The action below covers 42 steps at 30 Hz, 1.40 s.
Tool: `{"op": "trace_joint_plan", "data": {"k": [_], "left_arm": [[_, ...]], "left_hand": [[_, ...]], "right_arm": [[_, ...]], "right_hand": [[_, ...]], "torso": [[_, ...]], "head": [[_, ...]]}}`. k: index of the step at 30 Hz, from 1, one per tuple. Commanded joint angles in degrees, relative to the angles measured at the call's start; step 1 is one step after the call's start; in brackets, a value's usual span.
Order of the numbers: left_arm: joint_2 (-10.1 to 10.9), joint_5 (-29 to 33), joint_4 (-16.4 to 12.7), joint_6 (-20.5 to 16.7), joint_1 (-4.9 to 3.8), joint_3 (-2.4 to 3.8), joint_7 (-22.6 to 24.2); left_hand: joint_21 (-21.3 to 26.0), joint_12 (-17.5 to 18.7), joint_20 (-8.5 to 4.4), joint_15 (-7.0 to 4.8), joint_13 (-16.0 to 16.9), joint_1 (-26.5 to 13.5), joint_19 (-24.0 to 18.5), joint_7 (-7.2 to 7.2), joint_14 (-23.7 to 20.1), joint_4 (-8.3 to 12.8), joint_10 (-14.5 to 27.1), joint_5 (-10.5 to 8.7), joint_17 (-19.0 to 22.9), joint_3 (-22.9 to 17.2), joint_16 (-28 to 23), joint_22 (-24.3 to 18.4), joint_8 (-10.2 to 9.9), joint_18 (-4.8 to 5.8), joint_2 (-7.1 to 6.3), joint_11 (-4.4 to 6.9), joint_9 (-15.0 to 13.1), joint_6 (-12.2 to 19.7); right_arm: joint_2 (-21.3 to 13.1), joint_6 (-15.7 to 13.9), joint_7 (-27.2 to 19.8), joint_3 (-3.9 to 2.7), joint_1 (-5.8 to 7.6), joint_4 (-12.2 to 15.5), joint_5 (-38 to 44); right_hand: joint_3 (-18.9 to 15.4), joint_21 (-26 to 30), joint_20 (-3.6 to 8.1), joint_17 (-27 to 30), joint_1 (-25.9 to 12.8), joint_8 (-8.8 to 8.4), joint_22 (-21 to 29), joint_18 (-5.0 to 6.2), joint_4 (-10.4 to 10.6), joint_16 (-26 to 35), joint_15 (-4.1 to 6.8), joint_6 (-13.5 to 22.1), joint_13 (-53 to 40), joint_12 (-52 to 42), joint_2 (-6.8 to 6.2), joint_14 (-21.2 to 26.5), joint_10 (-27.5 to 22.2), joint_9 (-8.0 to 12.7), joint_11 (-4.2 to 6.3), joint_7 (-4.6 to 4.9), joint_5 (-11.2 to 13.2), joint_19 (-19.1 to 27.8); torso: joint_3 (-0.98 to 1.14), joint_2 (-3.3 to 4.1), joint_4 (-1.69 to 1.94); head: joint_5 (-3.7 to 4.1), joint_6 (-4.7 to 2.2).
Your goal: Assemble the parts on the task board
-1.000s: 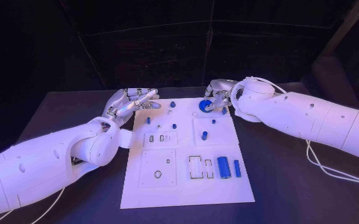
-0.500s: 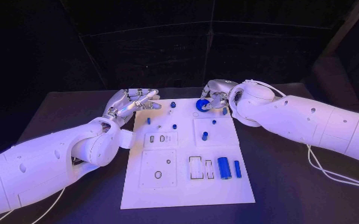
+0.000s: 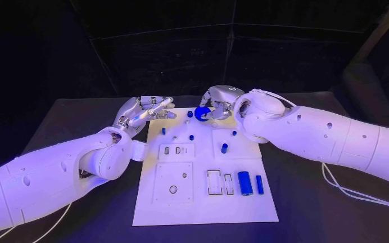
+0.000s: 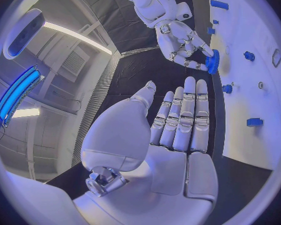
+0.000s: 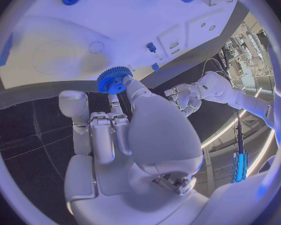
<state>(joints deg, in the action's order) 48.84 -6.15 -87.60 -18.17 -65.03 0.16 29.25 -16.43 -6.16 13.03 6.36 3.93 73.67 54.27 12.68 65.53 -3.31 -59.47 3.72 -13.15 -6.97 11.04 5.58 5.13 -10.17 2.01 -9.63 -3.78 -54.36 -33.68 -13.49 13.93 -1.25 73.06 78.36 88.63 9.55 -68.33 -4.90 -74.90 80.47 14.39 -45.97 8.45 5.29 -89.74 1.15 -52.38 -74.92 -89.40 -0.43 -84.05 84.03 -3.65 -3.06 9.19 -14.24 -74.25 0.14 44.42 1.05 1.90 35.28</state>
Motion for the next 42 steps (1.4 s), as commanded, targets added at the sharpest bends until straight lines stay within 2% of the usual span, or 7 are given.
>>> {"op": "trace_joint_plan", "data": {"k": [1,14,18,26,34,39,42], "left_arm": [[0.03,-0.08,-0.16,0.67,-0.08,0.03,0.29],[-0.19,-0.08,0.06,0.61,-0.09,0.03,0.32],[-0.23,-0.08,0.09,0.58,-0.09,0.03,0.34],[-0.28,-0.08,0.17,0.54,-0.09,0.03,0.36],[-0.29,-0.08,0.52,0.72,-0.09,0.03,0.21],[-0.29,-0.08,0.72,0.78,-0.09,0.03,0.15],[-0.32,-0.08,0.78,0.82,-0.09,0.03,0.1]], "left_hand": [[0.31,0.19,-0.04,0.23,-0.08,0.44,0.37,0.27,-0.15,0.17,0.4,0.0,-0.05,-0.05,-0.19,-0.08,-0.25,-0.34,0.2,-0.11,0.05,0.22],[0.33,0.2,-0.04,0.23,-0.08,0.46,0.39,0.27,-0.14,0.21,0.39,0.0,-0.08,-0.1,-0.22,-0.09,-0.26,-0.34,0.23,-0.1,0.05,0.21],[0.33,0.2,-0.04,0.23,-0.08,0.47,0.39,0.27,-0.14,0.22,0.39,0.0,-0.09,-0.11,-0.23,-0.1,-0.26,-0.34,0.23,-0.1,0.05,0.21],[0.34,0.21,-0.04,0.23,-0.07,0.48,0.4,0.26,-0.14,0.25,0.38,-0.01,-0.1,-0.13,-0.25,-0.11,-0.27,-0.34,0.24,-0.1,0.05,0.21],[0.36,0.22,-0.03,0.23,-0.07,0.49,0.4,0.26,-0.15,0.27,0.38,-0.01,-0.12,-0.15,-0.27,-0.11,-0.27,-0.34,0.25,-0.1,0.05,0.2],[0.36,0.22,-0.03,0.23,-0.07,0.49,0.4,0.26,-0.15,0.27,0.38,-0.01,-0.12,-0.15,-0.27,-0.11,-0.27,-0.34,0.25,-0.1,0.05,0.2],[0.36,0.22,-0.03,0.23,-0.07,0.49,0.4,0.26,-0.15,0.27,0.38,-0.01,-0.12,-0.15,-0.27,-0.11,-0.27,-0.34,0.25,-0.1,0.05,0.2]], "right_arm": [[1.61,-2.0,0.66,0.02,0.15,-0.65,2.61],[8.89,-1.02,0.99,1.0,-0.1,-6.01,4.0],[10.0,0.06,0.97,1.19,-0.48,-7.34,4.15],[10.61,1.68,1.03,2.2,-1.16,-8.58,4.23],[10.58,0.03,1.67,2.35,-1.33,-8.94,4.27],[10.59,-0.52,1.76,2.36,-1.35,-8.97,4.27],[10.55,-0.16,1.7,2.37,-1.35,-8.91,4.21]], "right_hand": [[0.48,-0.3,0.44,-15.1,-0.48,-0.12,0.01,-0.85,-0.16,-0.26,0.3,-3.45,-14.74,-0.39,-0.13,-5.95,5.75,-0.06,0.28,-1.62,0.05,0.15],[1.07,-0.14,0.46,-15.1,-0.79,-0.63,0.29,-0.82,-0.34,-0.26,0.29,-3.41,-14.49,-0.23,-0.27,-5.95,5.58,-0.02,0.28,-1.58,0.23,0.23],[1.19,-0.16,0.46,-15.1,-0.88,-0.75,0.24,-0.83,-0.38,-0.26,0.29,-3.39,-14.46,-0.21,-0.34,-5.95,5.56,-0.02,0.26,-1.55,0.29,0.2],[1.65,-0.02,0.42,-15.1,-1.33,-1.35,0.44,-0.82,-0.59,-0.26,0.21,-3.21,-14.2,-0.03,-0.71,-5.95,5.39,0.01,0.14,-1.4,0.52,0.27],[2.03,0.5,-0.07,-15.02,-3.22,-3.38,1.22,-0.76,-0.74,-0.24,-0.44,-1.25,-13.13,0.7,-2.42,-5.93,4.65,0.03,-0.67,-0.46,0.86,0.61],[0.58,0.76,-0.68,-14.97,-5.58,-5.51,1.58,-0.72,-0.16,-0.22,-1.09,1.98,-12.35,1.25,-4.09,-5.92,4.09,0.03,-1.42,0.3,4.03,0.78],[-1.06,0.87,-1.02,-14.95,-7.31,-6.16,1.76,-0.66,0.68,-0.21,-1.4,3.02,-12.16,1.4,-4.93,-5.92,3.94,-0.09,-1.73,0.59,4.46,0.85]], "torso": [[-0.03,0.04,0.05],[0.06,0.05,-0.02],[0.1,0.1,-0.07],[0.15,0.04,-0.18],[0.17,0.08,-0.16],[0.14,0.07,-0.21],[0.13,0.06,-0.18]], "head": [[-0.26,0.17],[-0.89,0.53],[-1.08,0.62],[-1.2,0.83],[-1.29,0.98],[-1.29,0.99],[-1.19,1.06]]}}
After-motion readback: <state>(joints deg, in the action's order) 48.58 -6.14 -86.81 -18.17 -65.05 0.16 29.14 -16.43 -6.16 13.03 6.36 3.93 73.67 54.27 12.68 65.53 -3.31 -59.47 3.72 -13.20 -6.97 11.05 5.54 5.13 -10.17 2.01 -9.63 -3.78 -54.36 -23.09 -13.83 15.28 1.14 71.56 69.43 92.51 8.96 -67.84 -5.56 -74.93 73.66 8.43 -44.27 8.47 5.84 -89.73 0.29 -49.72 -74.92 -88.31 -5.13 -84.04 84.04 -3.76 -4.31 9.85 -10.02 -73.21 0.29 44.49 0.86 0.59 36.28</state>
